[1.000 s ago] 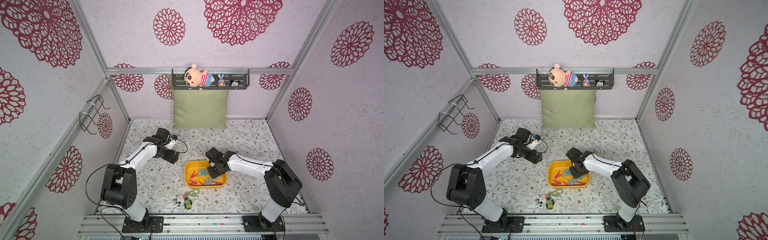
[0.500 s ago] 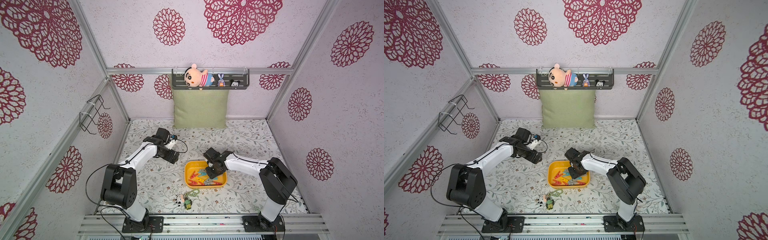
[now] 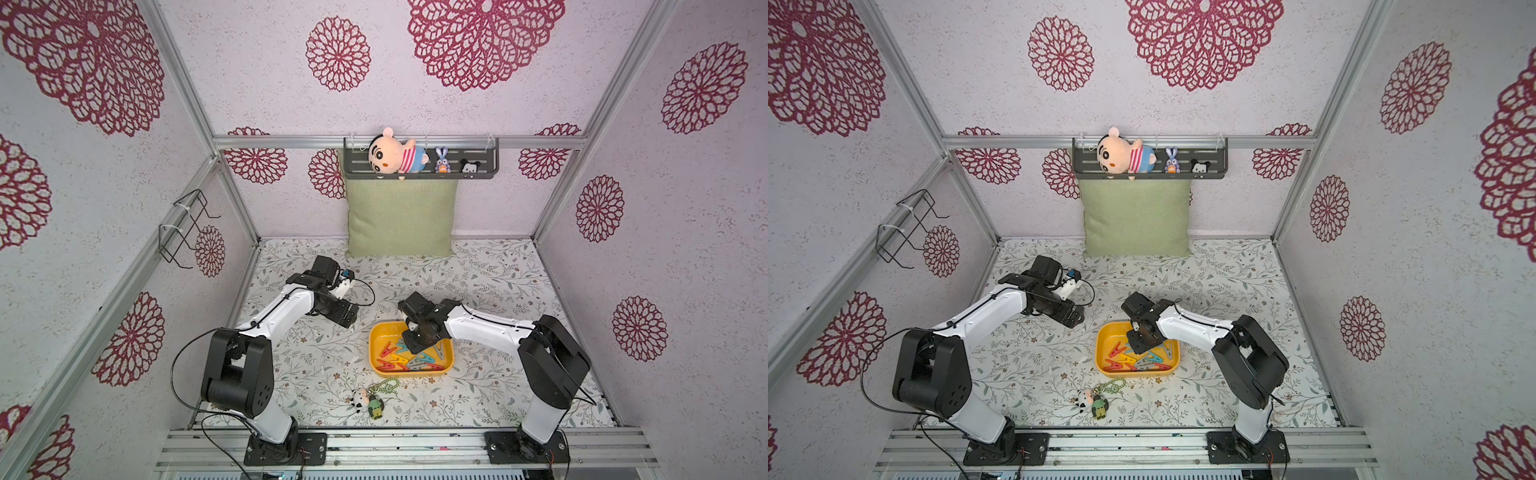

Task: Take the clothespins out of the storage box
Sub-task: Pick up the clothespin from the storage box.

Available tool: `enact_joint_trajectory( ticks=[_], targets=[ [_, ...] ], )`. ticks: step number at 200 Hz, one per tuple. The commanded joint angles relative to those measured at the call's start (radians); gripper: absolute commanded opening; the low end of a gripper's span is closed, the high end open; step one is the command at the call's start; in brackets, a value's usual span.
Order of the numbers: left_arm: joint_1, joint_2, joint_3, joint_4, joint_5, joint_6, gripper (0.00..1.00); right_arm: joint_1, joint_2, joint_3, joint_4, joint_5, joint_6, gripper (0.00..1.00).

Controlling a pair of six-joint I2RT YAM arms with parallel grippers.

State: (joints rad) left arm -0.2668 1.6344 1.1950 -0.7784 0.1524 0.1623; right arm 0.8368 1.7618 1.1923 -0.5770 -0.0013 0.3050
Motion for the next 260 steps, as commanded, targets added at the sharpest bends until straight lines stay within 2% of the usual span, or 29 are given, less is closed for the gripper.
enact_joint_trajectory(
  ticks=[1,94,157,260],
  targets=[
    [-0.006,-0.022,-0.009,0.015,0.02,-0.007,0.99,0.001,-0.05,0.002,-0.042,0.044,0.026,0.33],
    [-0.01,-0.016,-0.005,0.01,0.027,-0.009,0.99,-0.034,-0.13,-0.076,-0.109,0.126,0.091,0.3],
    [-0.015,-0.015,-0.005,0.01,0.024,-0.007,0.99,-0.043,-0.099,-0.071,-0.142,0.179,0.097,0.27],
    [-0.016,-0.015,-0.005,0.009,0.027,-0.007,0.99,-0.05,-0.022,-0.066,-0.109,0.164,0.066,0.27]
  ],
)
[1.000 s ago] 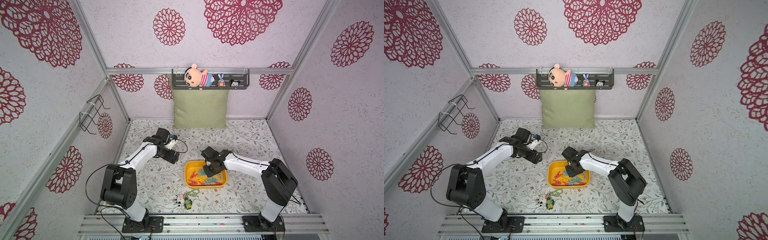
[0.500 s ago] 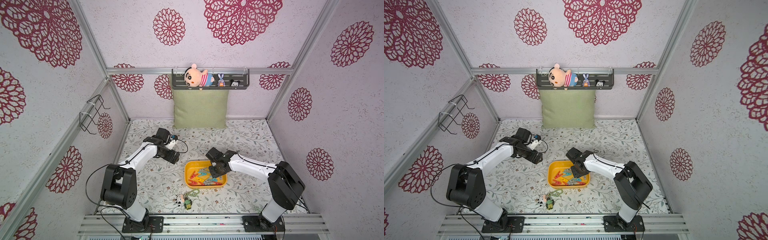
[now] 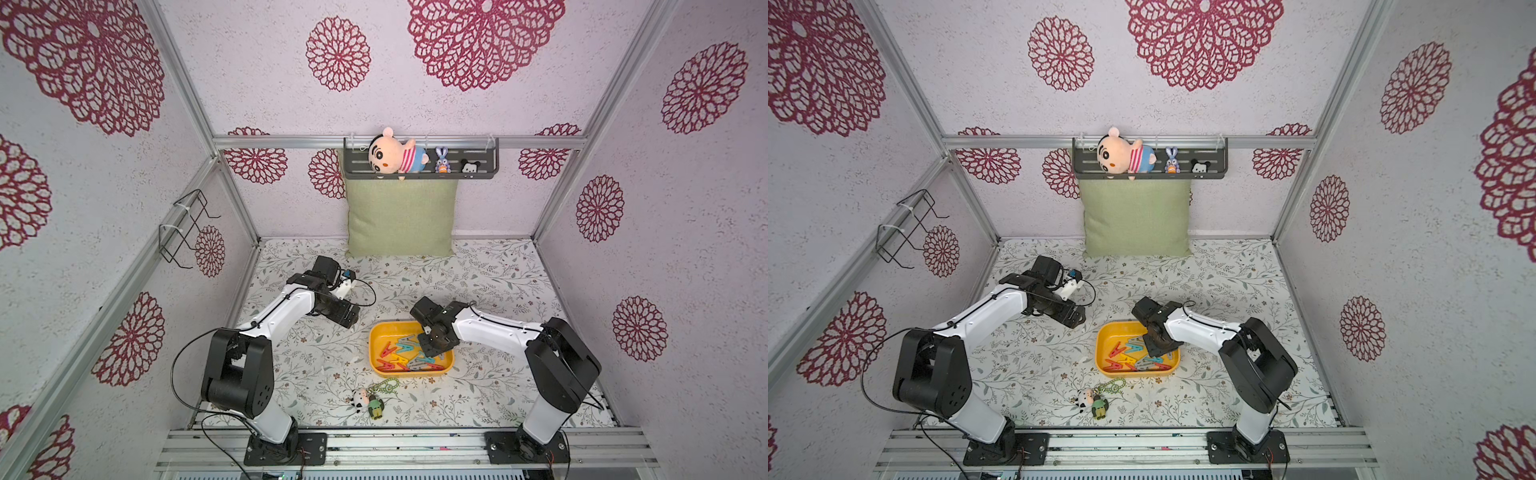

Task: Take the clothespins out of the storage box
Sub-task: Pick up the clothespin from the storage box.

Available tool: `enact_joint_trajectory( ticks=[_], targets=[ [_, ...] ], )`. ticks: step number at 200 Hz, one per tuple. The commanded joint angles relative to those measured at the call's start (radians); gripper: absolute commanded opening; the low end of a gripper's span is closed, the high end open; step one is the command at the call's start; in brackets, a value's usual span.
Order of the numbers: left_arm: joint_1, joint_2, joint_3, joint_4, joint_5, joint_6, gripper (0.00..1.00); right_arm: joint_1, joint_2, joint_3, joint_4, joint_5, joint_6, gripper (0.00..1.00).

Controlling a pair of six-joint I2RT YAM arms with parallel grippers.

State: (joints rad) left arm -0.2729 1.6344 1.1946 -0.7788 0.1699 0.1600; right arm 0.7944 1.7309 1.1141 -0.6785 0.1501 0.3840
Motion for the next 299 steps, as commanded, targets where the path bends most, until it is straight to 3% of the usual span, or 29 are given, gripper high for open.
enact_joint_trajectory(
  ticks=[1,36,67,156,209,299],
  targets=[
    [-0.01,-0.015,-0.004,0.009,0.01,-0.005,0.99,-0.007,0.01,0.012,-0.007,0.013,-0.013,0.27],
    [-0.012,-0.014,-0.004,0.009,0.011,-0.005,0.99,-0.007,0.029,0.0,0.011,0.003,-0.017,0.27],
    [-0.013,-0.015,-0.003,0.007,0.014,-0.005,0.99,-0.007,0.032,-0.005,0.026,-0.003,-0.016,0.19],
    [-0.023,-0.011,0.0,0.007,0.019,-0.004,0.99,-0.009,0.044,-0.016,0.033,0.003,-0.025,0.23],
    [-0.025,-0.009,0.0,0.005,0.02,-0.004,0.99,-0.009,0.008,0.006,0.021,0.016,-0.025,0.04],
    [-0.028,-0.002,0.002,0.007,0.018,-0.004,0.99,-0.007,-0.103,0.148,-0.107,0.035,-0.03,0.0]
  ],
)
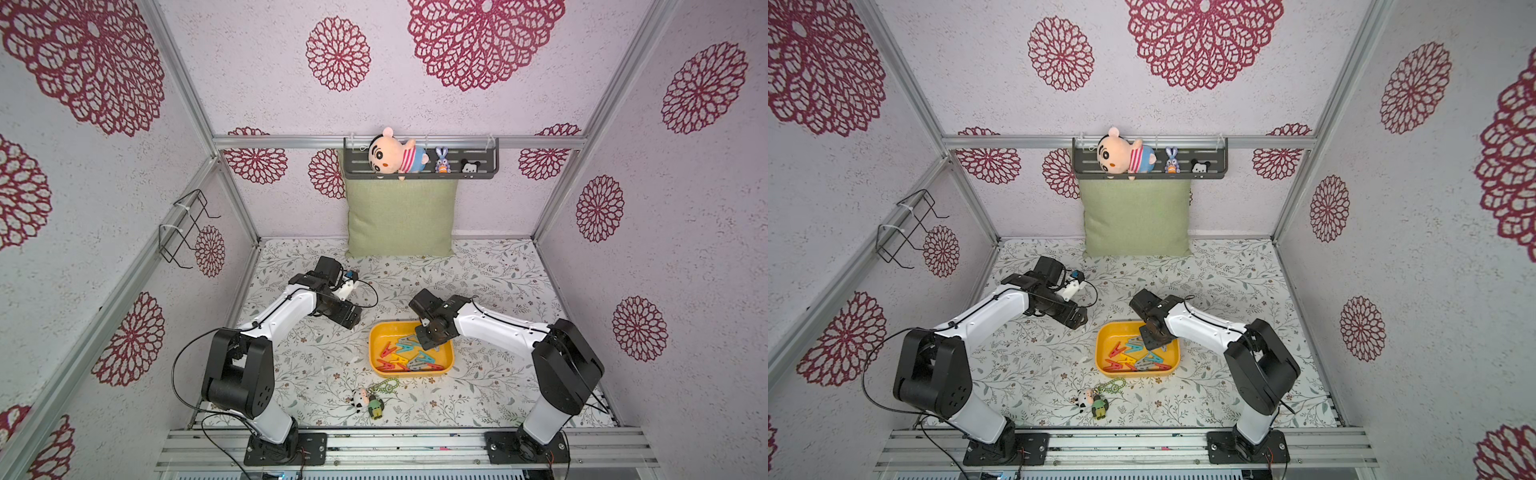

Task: Take the clothespins out of the storage box
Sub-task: Pick up the clothespin from the storage box, then place the clothespin at the center of the board.

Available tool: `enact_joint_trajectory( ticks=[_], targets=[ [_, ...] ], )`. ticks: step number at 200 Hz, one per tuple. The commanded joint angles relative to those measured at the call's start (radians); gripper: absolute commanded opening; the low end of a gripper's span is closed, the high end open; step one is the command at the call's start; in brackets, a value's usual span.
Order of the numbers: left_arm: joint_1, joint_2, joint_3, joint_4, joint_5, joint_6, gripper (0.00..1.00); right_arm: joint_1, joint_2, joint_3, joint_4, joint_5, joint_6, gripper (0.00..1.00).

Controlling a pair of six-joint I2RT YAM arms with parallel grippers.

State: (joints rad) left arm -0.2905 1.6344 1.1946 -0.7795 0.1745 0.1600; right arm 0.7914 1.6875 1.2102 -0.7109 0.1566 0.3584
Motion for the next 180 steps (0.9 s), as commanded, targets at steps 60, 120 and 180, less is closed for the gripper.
enact_joint_trajectory(
  ticks=[60,120,180],
  targets=[
    [-0.013,0.001,0.002,0.008,0.01,-0.004,0.99,-0.122,-0.104,0.163,-0.123,0.019,-0.031,0.0],
    [-0.015,0.003,0.001,0.008,0.005,-0.005,0.99,-0.485,0.07,0.321,-0.05,-0.099,-0.215,0.0],
    [-0.017,-0.005,-0.003,0.006,0.001,-0.007,0.99,-0.64,0.524,0.751,-0.115,-0.253,-0.337,0.0]
  ],
)
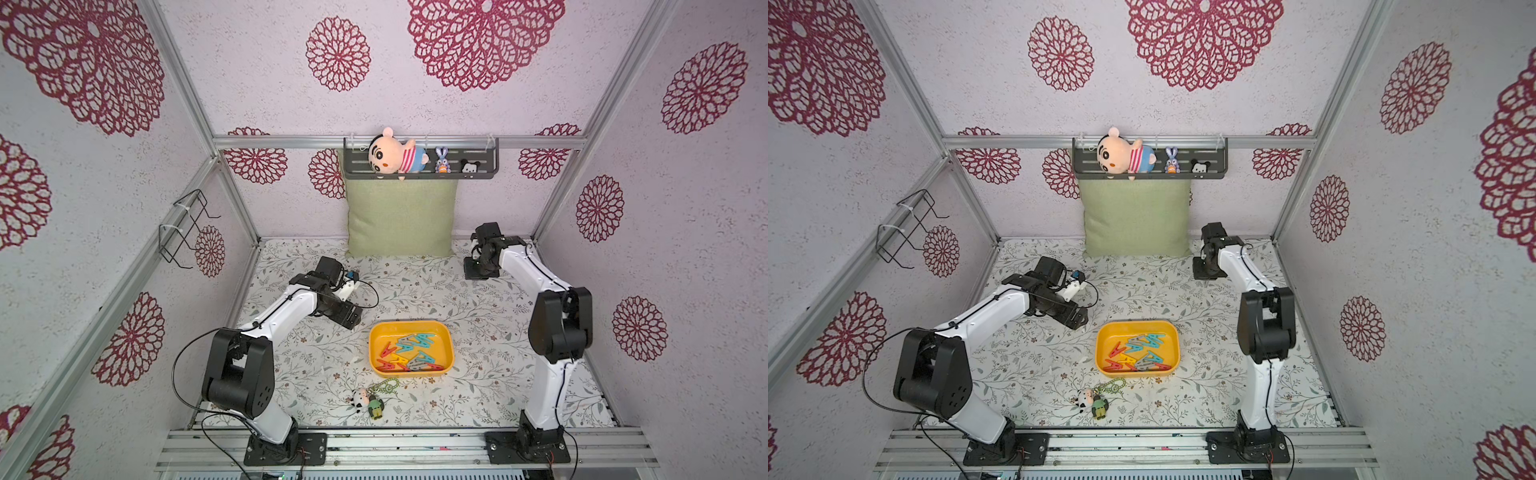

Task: Take the clothespins out of the storage box
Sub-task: Place the clothespin at the center of the board.

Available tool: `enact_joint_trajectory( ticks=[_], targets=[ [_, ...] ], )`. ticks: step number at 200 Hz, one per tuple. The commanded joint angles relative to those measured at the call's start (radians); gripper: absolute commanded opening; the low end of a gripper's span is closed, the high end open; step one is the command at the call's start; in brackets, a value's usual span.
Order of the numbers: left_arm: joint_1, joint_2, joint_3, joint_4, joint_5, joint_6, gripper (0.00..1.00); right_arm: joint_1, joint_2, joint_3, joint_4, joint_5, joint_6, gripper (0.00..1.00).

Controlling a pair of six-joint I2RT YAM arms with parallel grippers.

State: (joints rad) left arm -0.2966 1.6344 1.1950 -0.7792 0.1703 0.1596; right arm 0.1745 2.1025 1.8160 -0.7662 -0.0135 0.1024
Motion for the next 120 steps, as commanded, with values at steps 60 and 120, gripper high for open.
enact_joint_trajectory(
  ticks=[60,120],
  targets=[
    [-0.012,-0.002,-0.009,0.009,0.008,-0.006,0.99,-0.05,0.327,0.389,-0.189,-0.148,-0.148,0.0],
    [-0.011,-0.003,-0.006,0.01,0.01,-0.007,0.99,-0.039,0.201,0.16,-0.12,-0.162,-0.141,0.0]
  ],
)
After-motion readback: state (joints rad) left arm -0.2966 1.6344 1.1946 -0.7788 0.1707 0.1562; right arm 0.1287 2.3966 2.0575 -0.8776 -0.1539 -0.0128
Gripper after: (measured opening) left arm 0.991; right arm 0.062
